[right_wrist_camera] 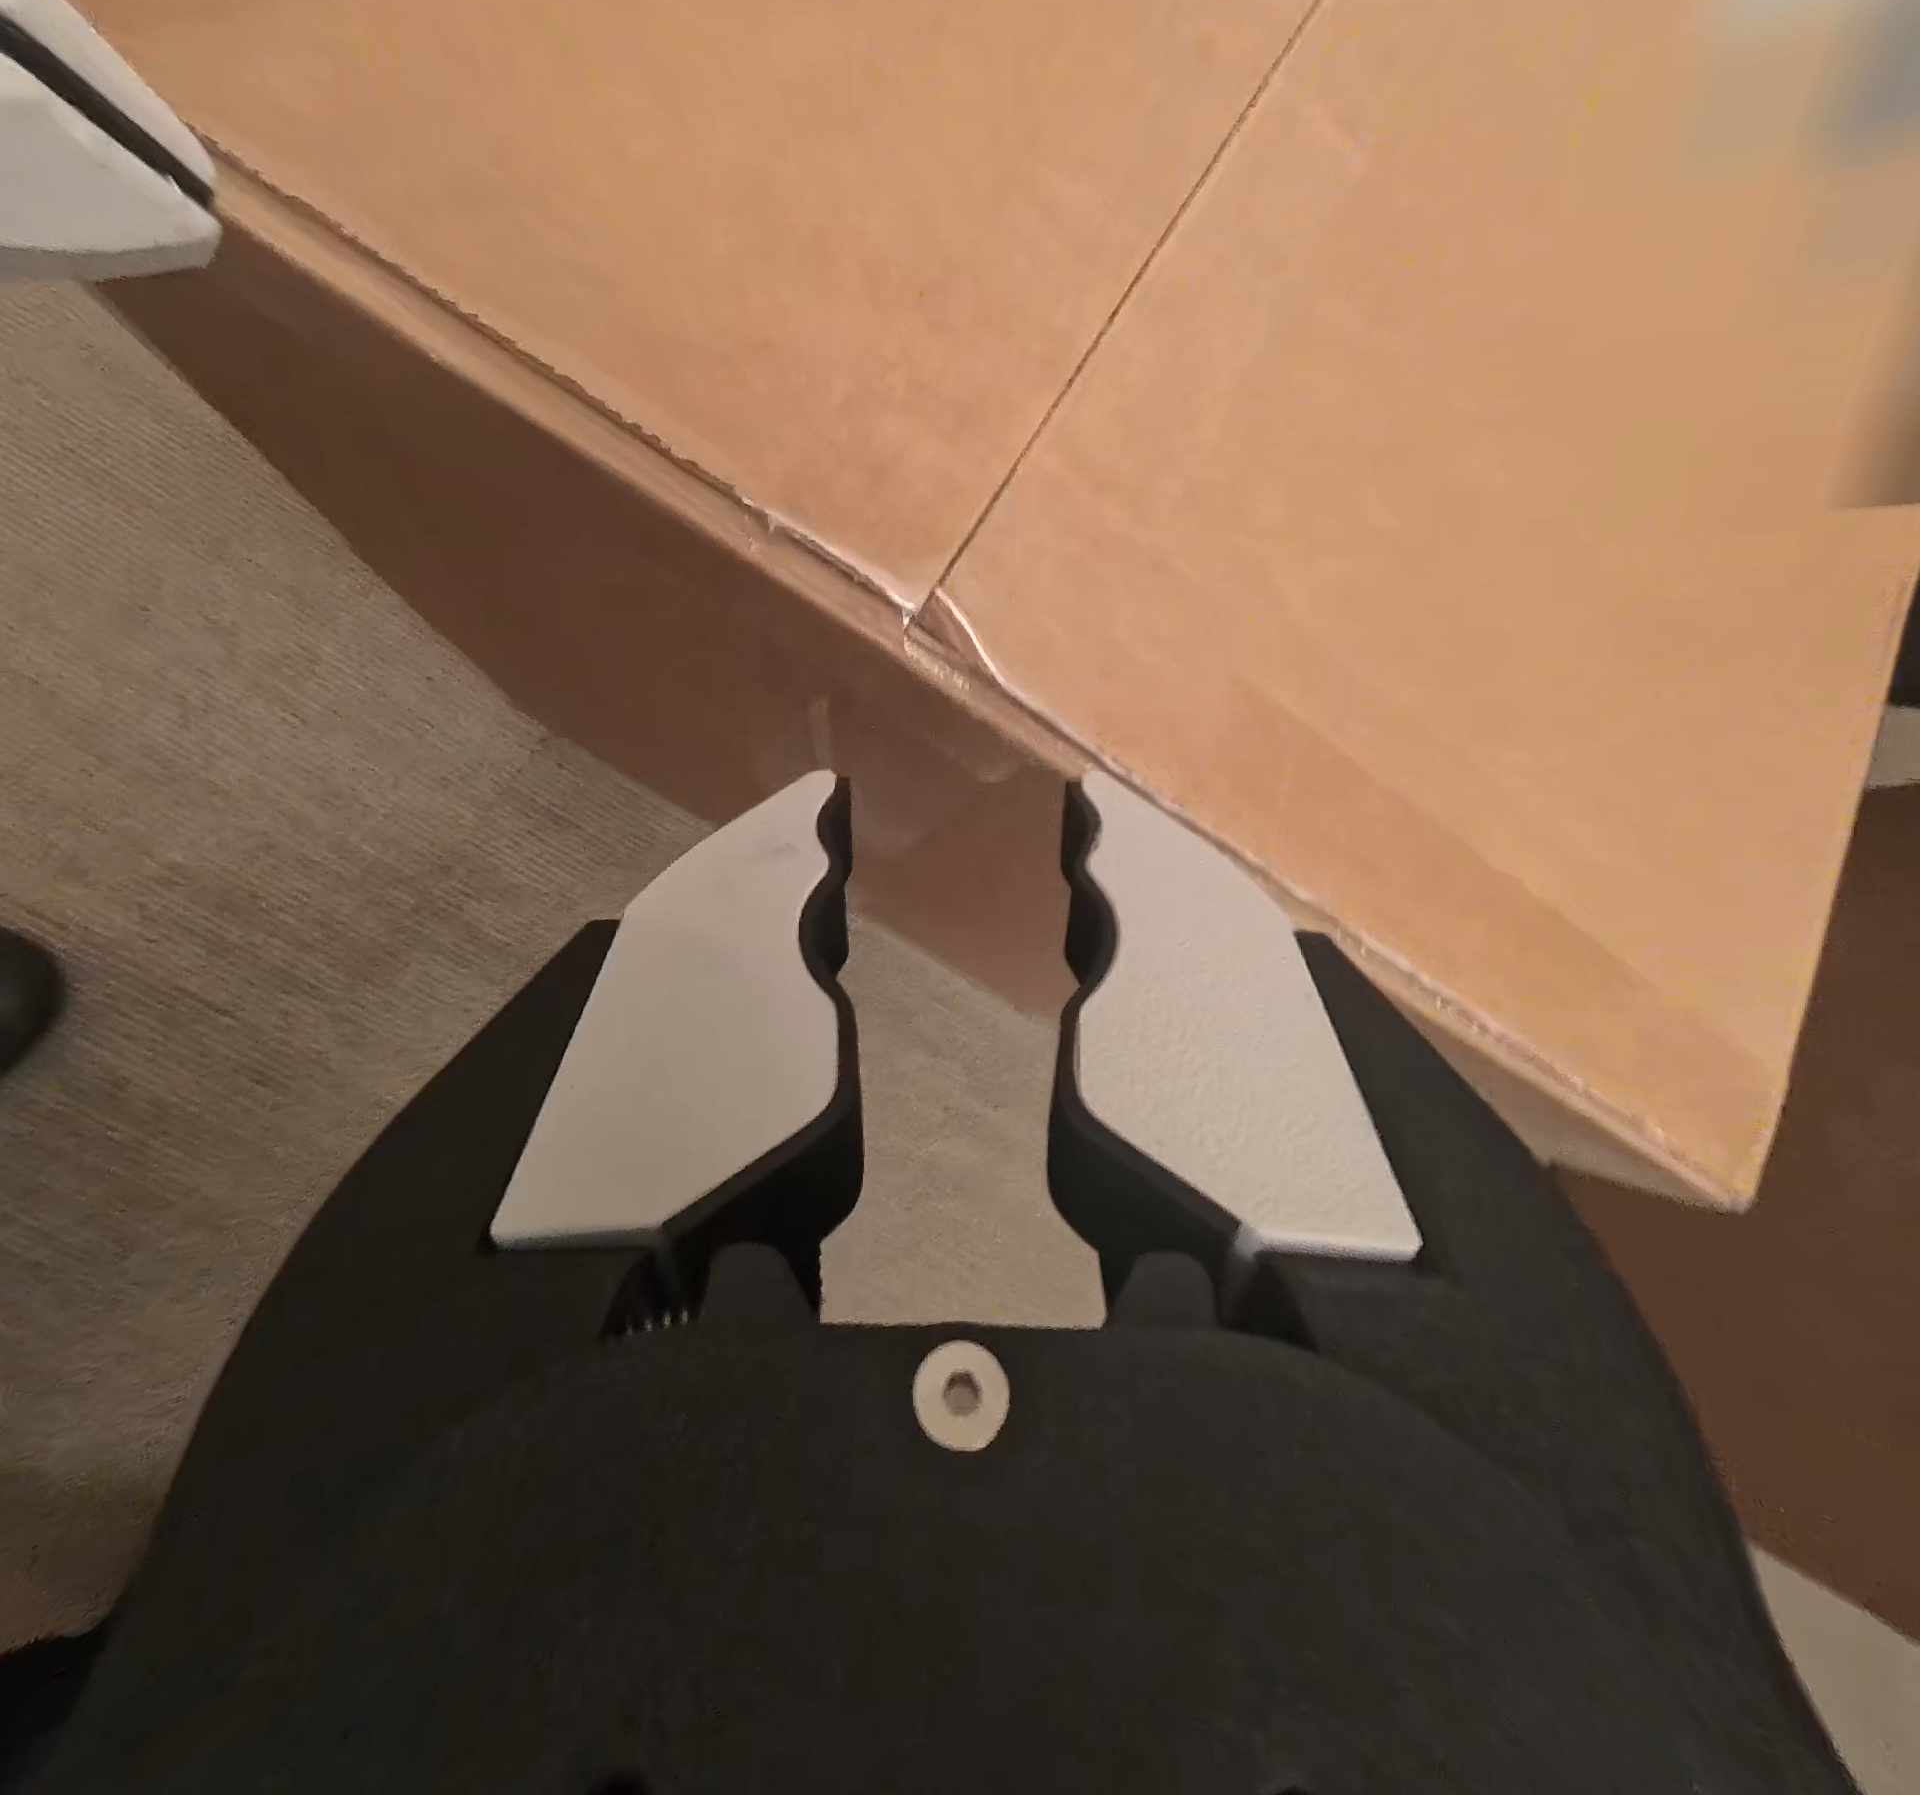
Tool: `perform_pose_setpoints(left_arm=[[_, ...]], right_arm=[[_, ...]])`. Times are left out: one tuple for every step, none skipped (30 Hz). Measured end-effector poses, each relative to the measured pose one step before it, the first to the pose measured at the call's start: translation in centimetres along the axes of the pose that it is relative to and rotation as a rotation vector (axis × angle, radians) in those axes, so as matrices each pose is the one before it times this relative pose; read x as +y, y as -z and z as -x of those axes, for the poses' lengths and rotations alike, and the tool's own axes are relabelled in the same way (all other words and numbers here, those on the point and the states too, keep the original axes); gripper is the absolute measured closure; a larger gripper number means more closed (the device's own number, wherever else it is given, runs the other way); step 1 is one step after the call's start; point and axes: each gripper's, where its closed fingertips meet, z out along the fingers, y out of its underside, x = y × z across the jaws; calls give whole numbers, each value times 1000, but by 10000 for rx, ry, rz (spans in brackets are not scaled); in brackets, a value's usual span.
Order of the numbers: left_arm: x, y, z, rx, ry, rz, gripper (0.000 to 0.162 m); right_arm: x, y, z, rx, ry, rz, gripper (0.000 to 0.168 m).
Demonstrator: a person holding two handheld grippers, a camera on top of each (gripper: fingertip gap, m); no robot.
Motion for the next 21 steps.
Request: perform_pose_setpoints(left_arm=[[45,-351,92,34,-36,-7,162],[8,-353,50,78,5,-6,162],[8,-367,65,72,67,10,162],[-15,-368,105,36,61,1,162],[33,-383,172,-22,12,37,162],[78,-406,182,-50,7,76,162],[58,-384,115,-6,62,61,162],[-10,-344,128,-9,113,30,162],[-34,-320,129,-36,97,29,162],[-16,-292,98,-26,73,63,162],[-107,-267,-10,33,70,18,162],[-233,-188,-28,28,71,-75,162],[-257,-146,6,-10,42,-90,162],[-141,-157,-35,18,-8,-27,162],[-49,-188,6,-10,-29,11,162],[1,-173,15,-18,-20,28,162],[-7,-141,26,-4,10,15,162],[-19,-109,8,10,26,15,162],[-27,-72,45,-6,8,16,162],[-55,-46,46,-10,-11,-2,162],[-28,-57,35,1,-13,14,162]], right_arm=[[-283,-577,-151,-35,317,-38,127],[-318,-526,-201,-49,350,-40,123],[-319,-464,-313,-21,356,-56,117],[-228,-422,-476,66,367,-7,113],[-65,-394,-558,98,363,81,109],[31,-363,-419,12,346,104,108],[47,-329,-238,-67,309,76,109],[113,-312,-118,-62,285,74,109],[168,-307,-11,-68,266,95,110],[135,-257,161,-121,249,61,110],[11,-148,178,-117,194,-25,111],[-77,0,21,-30,134,-52,113],[-3,11,-92,3,93,12,111],[-18,-9,-82,-7,70,0,110],[-38,-28,-59,-7,111,-26,109],[-74,-29,14,-67,104,-38,109],[-89,-27,76,-121,45,-49,110],[-119,-26,43,-88,41,-65,111],[-91,-2,38,-53,103,-49,112],[-38,-20,108,-62,132,-11,114],[-31,-23,63,-14,122,-2,115]])
